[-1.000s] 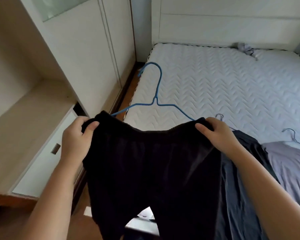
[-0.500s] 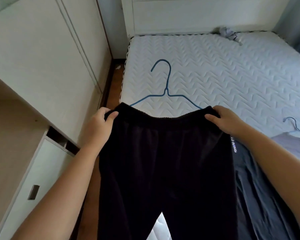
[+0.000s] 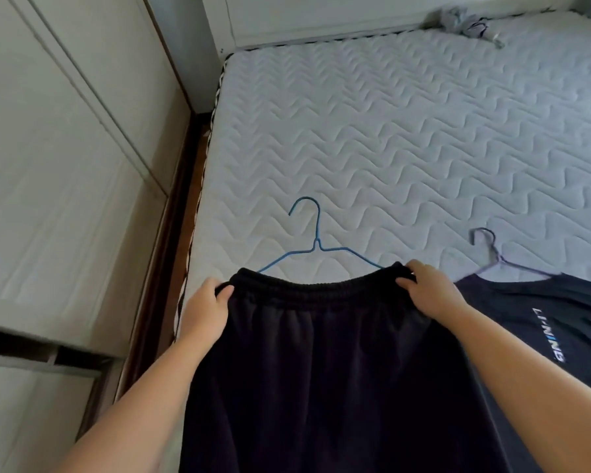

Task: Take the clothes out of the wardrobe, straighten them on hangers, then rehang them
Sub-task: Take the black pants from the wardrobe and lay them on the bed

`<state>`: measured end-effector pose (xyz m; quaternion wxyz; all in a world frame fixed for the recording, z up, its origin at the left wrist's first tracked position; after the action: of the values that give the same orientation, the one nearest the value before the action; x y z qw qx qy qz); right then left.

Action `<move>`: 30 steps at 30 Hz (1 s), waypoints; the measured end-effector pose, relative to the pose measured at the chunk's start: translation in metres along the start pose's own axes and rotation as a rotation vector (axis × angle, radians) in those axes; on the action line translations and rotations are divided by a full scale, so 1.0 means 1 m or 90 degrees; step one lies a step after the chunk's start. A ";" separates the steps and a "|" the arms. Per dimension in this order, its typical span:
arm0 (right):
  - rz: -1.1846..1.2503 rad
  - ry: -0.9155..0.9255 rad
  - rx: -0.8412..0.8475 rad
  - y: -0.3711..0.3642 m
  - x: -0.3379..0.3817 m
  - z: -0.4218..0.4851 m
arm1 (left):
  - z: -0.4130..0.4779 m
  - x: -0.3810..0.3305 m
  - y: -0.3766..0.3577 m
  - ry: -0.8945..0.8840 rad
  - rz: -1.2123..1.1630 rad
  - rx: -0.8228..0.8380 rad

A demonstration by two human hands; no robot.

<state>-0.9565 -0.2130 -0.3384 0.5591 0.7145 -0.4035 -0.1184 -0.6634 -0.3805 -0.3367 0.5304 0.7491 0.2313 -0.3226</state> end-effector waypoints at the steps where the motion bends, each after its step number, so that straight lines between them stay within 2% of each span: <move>1: -0.005 -0.005 0.001 -0.013 -0.007 0.013 | 0.010 0.009 -0.016 0.011 -0.007 0.005; 7: 0.004 -0.038 0.054 -0.092 -0.047 0.073 | 0.052 0.063 -0.097 0.084 -0.014 0.001; 9: -0.002 -0.046 -0.001 -0.117 -0.056 0.077 | 0.052 0.078 -0.119 0.103 0.012 -0.065; 13: -0.054 -0.018 -0.176 -0.140 -0.065 0.073 | 0.047 0.093 -0.142 0.023 0.055 -0.195; 20: -0.050 0.004 -0.219 -0.149 -0.070 0.079 | 0.050 0.098 -0.149 -0.011 0.039 -0.252; 23: -0.079 -0.013 -0.180 -0.146 -0.065 0.076 | 0.051 0.098 -0.147 -0.013 0.087 -0.241; 26: -0.204 -0.017 -0.165 -0.136 -0.056 0.066 | 0.049 0.088 -0.137 0.067 0.053 -0.179; 28: -0.306 -0.007 -0.065 -0.125 -0.052 0.051 | 0.036 0.079 -0.131 0.104 0.037 -0.131; 30: -0.299 -0.012 0.022 -0.119 -0.053 0.025 | 0.012 0.070 -0.122 0.091 0.048 -0.096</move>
<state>-0.9537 -0.1872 -0.4684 0.5001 0.7971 -0.2332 -0.2453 -0.7023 -0.3510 -0.4689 0.5789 0.7364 0.2641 -0.2297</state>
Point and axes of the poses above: each hand's wrist, its own z-axis towards the middle knuckle, its own y-axis out of the back of the hand, x = y × z, the point moved 1 cm from there along z, towards the middle knuckle, and after that the axes turned 12 degrees about -z, right-handed, at the moved point
